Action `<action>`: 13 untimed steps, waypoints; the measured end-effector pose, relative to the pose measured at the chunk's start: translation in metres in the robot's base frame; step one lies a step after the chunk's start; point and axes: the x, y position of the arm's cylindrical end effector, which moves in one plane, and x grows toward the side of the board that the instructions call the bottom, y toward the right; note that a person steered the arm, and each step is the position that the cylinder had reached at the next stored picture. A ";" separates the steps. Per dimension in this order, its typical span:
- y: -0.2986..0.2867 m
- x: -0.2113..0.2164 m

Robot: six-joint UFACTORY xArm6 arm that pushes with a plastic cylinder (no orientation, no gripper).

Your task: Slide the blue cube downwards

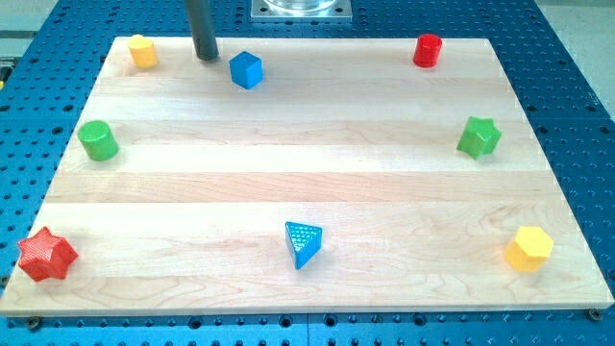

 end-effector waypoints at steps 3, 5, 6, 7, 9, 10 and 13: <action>0.042 0.000; 0.094 0.004; 0.081 0.005; 0.050 0.015; 0.050 0.084; 0.075 0.085; 0.169 0.085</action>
